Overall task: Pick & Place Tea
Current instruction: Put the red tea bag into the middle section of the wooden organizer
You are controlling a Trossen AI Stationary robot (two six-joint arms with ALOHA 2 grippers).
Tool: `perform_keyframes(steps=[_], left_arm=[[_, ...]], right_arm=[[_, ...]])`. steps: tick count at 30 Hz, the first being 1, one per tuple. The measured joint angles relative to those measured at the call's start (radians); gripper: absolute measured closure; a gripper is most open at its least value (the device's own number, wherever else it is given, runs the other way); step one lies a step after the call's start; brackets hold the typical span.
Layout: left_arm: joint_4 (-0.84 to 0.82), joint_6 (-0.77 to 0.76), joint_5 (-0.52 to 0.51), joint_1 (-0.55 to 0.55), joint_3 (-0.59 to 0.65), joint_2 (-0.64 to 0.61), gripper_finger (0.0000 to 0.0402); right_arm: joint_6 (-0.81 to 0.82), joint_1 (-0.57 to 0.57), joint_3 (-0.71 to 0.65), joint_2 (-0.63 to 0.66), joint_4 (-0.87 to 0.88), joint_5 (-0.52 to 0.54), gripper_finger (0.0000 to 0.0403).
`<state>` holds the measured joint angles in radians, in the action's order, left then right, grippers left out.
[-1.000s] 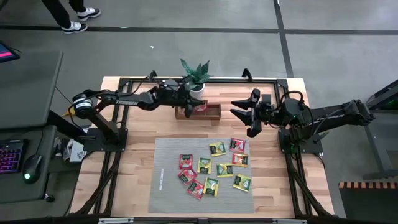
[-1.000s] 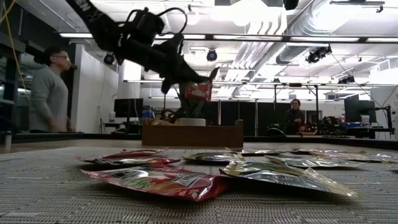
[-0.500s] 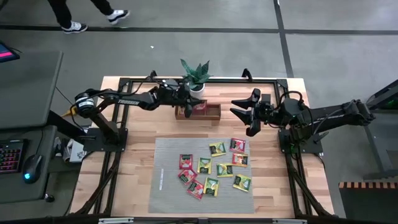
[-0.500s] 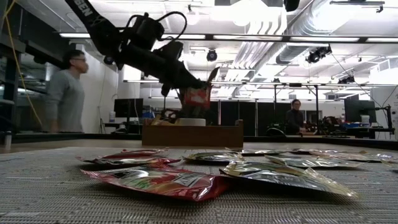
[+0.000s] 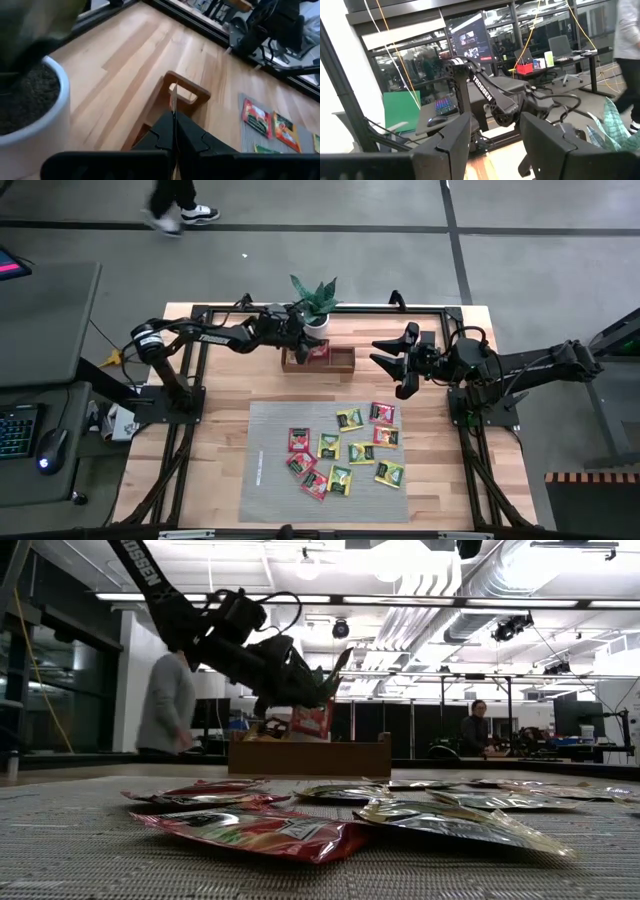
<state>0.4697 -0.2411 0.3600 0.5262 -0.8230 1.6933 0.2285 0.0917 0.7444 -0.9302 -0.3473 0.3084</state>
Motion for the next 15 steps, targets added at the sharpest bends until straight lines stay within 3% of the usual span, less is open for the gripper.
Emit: perform_keyframes(steps=[15], left_arm=[[0.006, -0.027, -0.029, -0.003, -0.001, 0.039, 0.0399]], right_arm=[[0.002, 0.0, 0.0, 0.0, 0.0, 0.008, 0.0235]])
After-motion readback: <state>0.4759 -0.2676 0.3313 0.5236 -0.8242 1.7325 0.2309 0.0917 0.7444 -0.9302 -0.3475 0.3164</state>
